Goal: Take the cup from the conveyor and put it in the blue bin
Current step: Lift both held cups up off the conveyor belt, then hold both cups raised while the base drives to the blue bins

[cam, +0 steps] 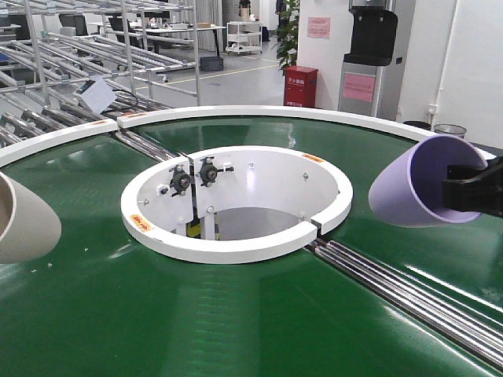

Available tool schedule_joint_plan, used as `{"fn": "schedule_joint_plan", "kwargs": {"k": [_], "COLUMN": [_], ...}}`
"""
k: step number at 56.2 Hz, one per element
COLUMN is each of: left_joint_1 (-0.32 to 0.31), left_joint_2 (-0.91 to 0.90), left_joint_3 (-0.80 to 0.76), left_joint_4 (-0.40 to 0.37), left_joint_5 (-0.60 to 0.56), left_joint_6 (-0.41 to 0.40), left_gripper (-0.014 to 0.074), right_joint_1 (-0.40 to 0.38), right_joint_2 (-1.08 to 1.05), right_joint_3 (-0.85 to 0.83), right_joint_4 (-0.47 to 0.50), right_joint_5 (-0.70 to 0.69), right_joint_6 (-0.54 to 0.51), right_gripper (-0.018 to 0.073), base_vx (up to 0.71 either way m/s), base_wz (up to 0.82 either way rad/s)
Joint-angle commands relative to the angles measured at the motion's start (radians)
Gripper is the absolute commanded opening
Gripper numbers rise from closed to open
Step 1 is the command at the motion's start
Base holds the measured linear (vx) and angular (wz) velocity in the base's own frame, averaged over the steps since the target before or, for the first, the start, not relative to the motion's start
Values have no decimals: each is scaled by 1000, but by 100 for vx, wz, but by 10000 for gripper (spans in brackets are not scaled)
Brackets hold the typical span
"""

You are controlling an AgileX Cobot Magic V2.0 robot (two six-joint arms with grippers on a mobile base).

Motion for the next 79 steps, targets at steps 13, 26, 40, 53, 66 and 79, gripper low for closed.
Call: {"fn": "schedule_joint_plan", "kwargs": {"k": [13,26,40,53,66,79], "left_joint_1": [0,0,0,0,0,0], "left_joint_2": [-13,-13,-13,-13,-13,-13], "left_joint_3": [-27,-27,-27,-27,-27,-27], "left_joint_4": [-16,-16,-16,-16,-16,-16], "left_joint_5": [-85,-85,-85,-85,-85,-85], "left_joint_6": [-2,-2,-2,-2,-2,-2], "left_gripper": [-6,-6,-6,-6,-6,-6], "right_joint_1": [0,0,0,0,0,0], "right_joint_2": [-20,-20,-20,-20,-20,-20], "right_joint_3": [-32,-32,-32,-32,-32,-32], "right_joint_4": [-5,-5,-5,-5,-5,-5], "right_joint_5": [-92,-92,-92,-92,-92,-92], "right_joint_6": [3,3,3,3,3,3], "right_gripper": [-9,-9,-9,-9,-9,-9], "base_vx": [-1,-4,-12,-17,-19,-19], "base_wz": [1,4,9,7,-8,-15]}}
